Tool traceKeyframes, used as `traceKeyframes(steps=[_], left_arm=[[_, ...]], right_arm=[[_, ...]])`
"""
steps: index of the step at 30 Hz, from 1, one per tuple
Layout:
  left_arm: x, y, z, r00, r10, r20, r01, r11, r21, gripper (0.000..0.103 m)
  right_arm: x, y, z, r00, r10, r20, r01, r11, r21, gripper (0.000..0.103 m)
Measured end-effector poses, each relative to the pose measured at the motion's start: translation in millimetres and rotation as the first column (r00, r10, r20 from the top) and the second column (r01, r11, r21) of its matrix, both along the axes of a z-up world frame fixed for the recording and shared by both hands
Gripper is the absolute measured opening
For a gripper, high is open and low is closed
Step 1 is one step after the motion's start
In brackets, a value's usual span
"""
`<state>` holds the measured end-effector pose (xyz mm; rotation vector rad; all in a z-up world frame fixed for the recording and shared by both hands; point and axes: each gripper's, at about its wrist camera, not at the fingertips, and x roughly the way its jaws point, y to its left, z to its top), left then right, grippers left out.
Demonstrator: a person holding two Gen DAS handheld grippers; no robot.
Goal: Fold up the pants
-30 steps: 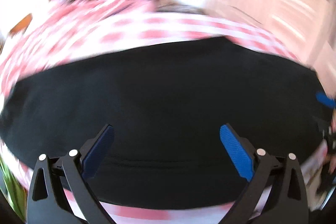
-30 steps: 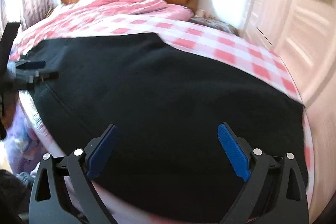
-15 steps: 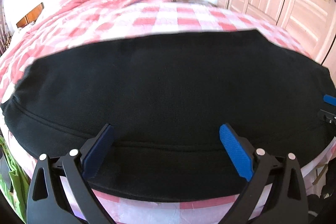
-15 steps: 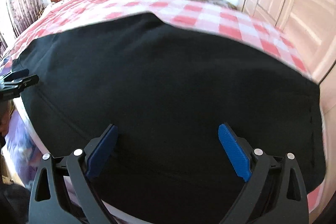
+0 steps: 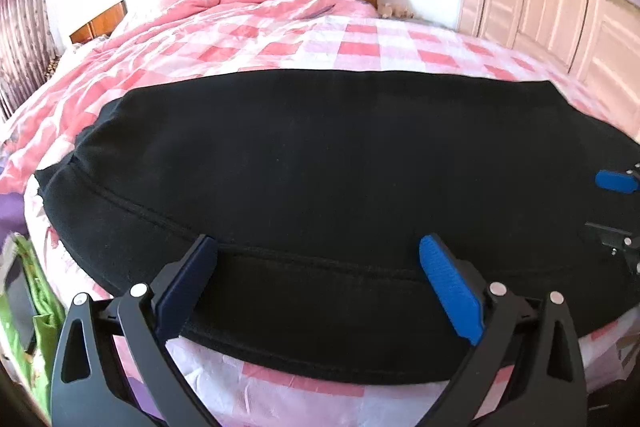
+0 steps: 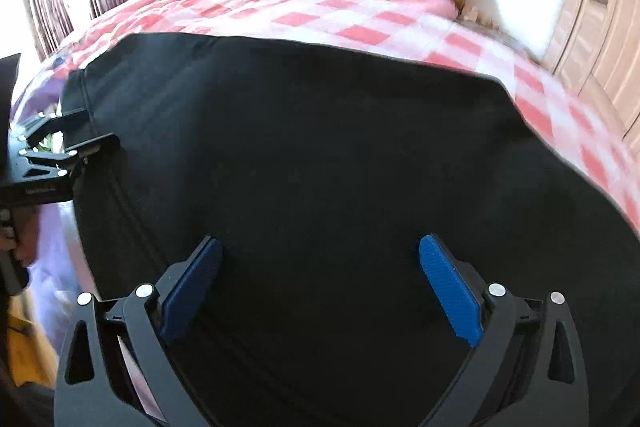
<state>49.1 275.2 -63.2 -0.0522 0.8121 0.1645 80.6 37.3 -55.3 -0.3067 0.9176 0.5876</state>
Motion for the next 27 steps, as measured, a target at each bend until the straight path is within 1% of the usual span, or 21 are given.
traceKeyframes(steps=[4,9,11,12,13,14,15,16,18,19,20,21,22,23,24,25,26,27], left_arm=[[1,-1,0,1.000,0.003,-0.003,-0.003,1.000,0.000,0.101],[1,-2,0,1.000,-0.001,-0.001,0.001,1.000,-0.007,0.101],[2,-2,1,1.000,-0.002,-0.016,0.002,1.000,-0.011,0.101],[3,-1,3,1.000,0.003,-0.031,-0.003,1.000,-0.015,0.101],[4,1,8,0.998,0.022,-0.050,-0.024,0.999,-0.034,0.101],[6,4,17,0.998,0.036,-0.055,-0.041,0.995,-0.089,0.100],[7,6,24,0.999,0.027,-0.044,-0.032,0.993,-0.116,0.100],[13,3,37,1.000,0.001,-0.008,-0.002,0.991,-0.135,0.100],[30,-5,50,1.000,-0.011,0.012,0.012,0.995,-0.096,0.101],[49,-13,53,0.999,-0.036,0.003,0.036,0.995,-0.091,0.101],[65,-18,52,0.998,-0.060,-0.017,0.058,0.993,-0.104,0.101],[81,-24,48,0.996,-0.072,-0.044,0.067,0.992,-0.103,0.101],[101,-34,42,0.994,-0.075,-0.078,0.070,0.995,-0.065,0.101],[116,-43,33,0.990,-0.087,-0.114,0.086,0.996,-0.011,0.101],[129,-49,22,0.982,-0.086,-0.170,0.094,0.995,0.038,0.101],[135,-50,13,0.974,-0.078,-0.213,0.092,0.994,0.055,0.102],[134,-43,11,0.978,-0.082,-0.192,0.086,0.996,0.010,0.102],[133,-34,9,0.976,-0.089,-0.198,0.081,0.996,-0.049,0.102]], right_arm=[[-5,-3,4,0.999,-0.004,-0.037,0.003,1.000,-0.018,0.096],[-10,-15,0,0.999,0.016,-0.042,-0.016,1.000,-0.001,0.097],[-5,-19,-1,0.998,0.019,-0.065,-0.019,1.000,0.000,0.097],[-4,-22,2,0.996,0.022,-0.090,-0.023,1.000,-0.009,0.097],[-2,-23,5,0.995,0.026,-0.101,-0.028,0.999,-0.016,0.097],[3,-25,13,0.996,0.024,-0.085,-0.027,0.999,-0.030,0.097],[10,-26,20,0.999,0.010,-0.045,-0.011,0.999,-0.033,0.097],[17,-25,27,1.000,-0.012,-0.018,0.012,1.000,-0.028,0.097],[40,-19,38,0.998,-0.055,0.007,0.055,0.998,0.018,0.097],[49,-13,39,0.998,-0.058,0.011,0.058,0.998,0.038,0.097],[59,-7,38,0.998,-0.064,0.010,0.063,0.997,0.041,0.097],[71,2,34,0.996,-0.087,0.015,0.087,0.996,0.009,0.097],[79,7,30,0.995,-0.100,0.026,0.100,0.995,-0.020,0.097],[84,10,25,0.994,-0.102,0.031,0.103,0.994,-0.037,0.097],[92,10,13,0.994,-0.109,0.001,0.108,0.992,-0.069,0.097],[97,8,3,0.992,-0.117,-0.037,0.113,0.990,-0.085,0.097],[98,-4,0,0.991,-0.120,-0.052,0.120,0.993,-0.007,0.099],[97,-9,0,0.993,-0.105,-0.058,0.105,0.994,0.004,0.099]])
